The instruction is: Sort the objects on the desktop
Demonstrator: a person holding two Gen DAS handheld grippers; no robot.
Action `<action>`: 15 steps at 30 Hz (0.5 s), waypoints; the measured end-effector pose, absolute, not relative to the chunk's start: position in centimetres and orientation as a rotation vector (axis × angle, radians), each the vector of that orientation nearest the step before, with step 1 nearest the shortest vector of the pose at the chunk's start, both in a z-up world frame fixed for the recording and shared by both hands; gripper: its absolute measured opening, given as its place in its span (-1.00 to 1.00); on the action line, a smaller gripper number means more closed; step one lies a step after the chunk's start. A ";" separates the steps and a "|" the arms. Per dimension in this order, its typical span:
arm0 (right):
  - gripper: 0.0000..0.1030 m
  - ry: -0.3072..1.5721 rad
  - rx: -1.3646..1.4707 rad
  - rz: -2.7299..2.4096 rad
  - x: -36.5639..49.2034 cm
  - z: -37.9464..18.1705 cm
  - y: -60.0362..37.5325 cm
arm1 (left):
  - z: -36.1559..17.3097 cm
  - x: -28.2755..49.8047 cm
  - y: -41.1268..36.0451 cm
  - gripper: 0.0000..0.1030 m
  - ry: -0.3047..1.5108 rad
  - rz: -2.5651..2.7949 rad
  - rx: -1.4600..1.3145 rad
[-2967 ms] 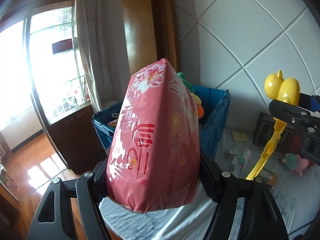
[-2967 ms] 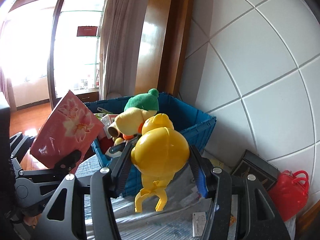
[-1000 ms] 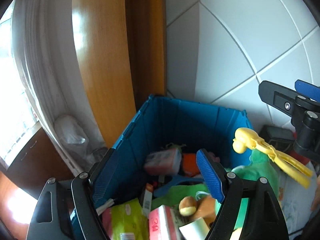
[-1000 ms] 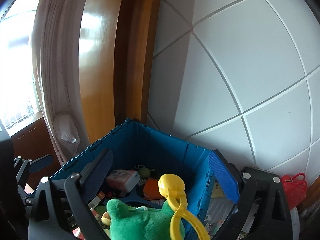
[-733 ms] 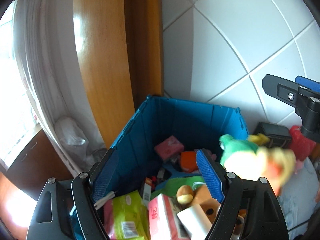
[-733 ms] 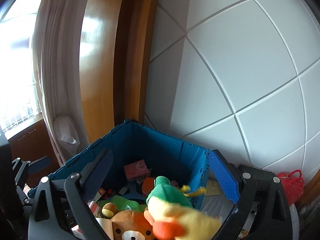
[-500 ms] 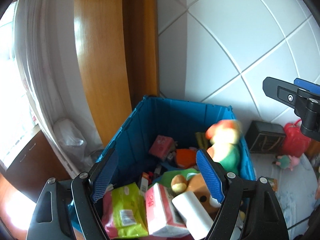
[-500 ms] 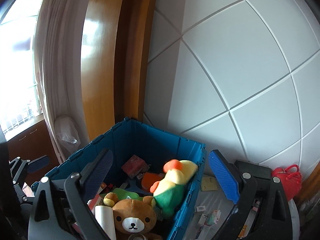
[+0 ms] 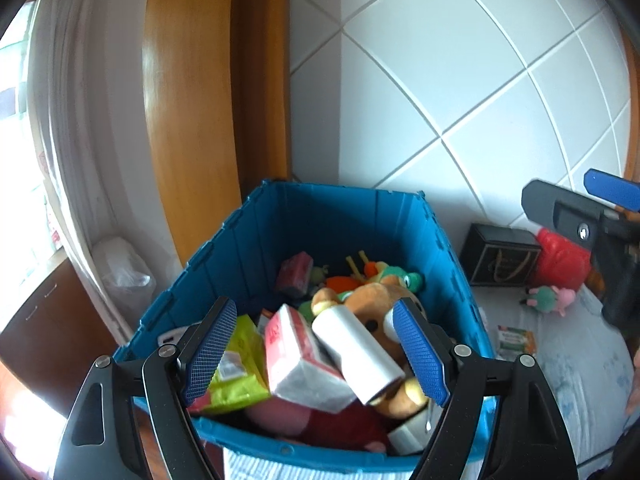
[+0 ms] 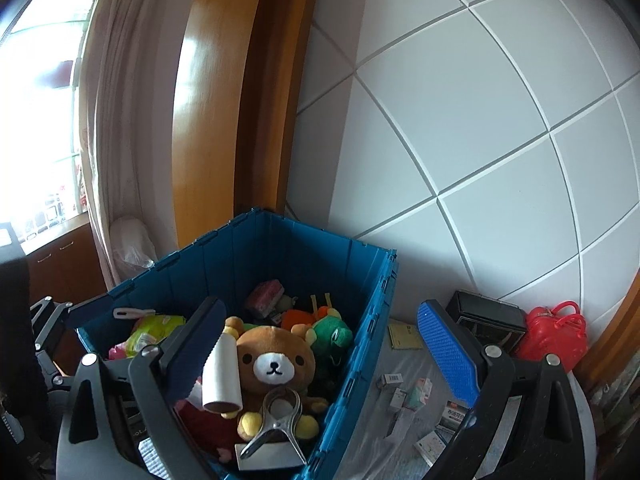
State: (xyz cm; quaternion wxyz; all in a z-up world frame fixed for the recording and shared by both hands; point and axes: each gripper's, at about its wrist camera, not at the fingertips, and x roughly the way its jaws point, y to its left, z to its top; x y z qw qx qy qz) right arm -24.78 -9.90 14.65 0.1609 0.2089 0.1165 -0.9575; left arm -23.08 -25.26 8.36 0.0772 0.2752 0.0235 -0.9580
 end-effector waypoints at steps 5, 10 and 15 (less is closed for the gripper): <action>0.91 0.325 0.625 -2.757 -22.4 13.6 -9.2 | 8.1 -21.0 -25.1 0.63 0.065 -2.888 0.832; 0.91 0.339 0.657 -2.736 -20.1 12.3 -8.4 | 8.2 -18.7 -24.8 0.64 0.108 -2.898 0.813; 0.91 0.302 0.650 -2.714 -17.6 11.3 -5.8 | 8.1 -16.7 -22.6 0.65 0.076 -2.893 0.790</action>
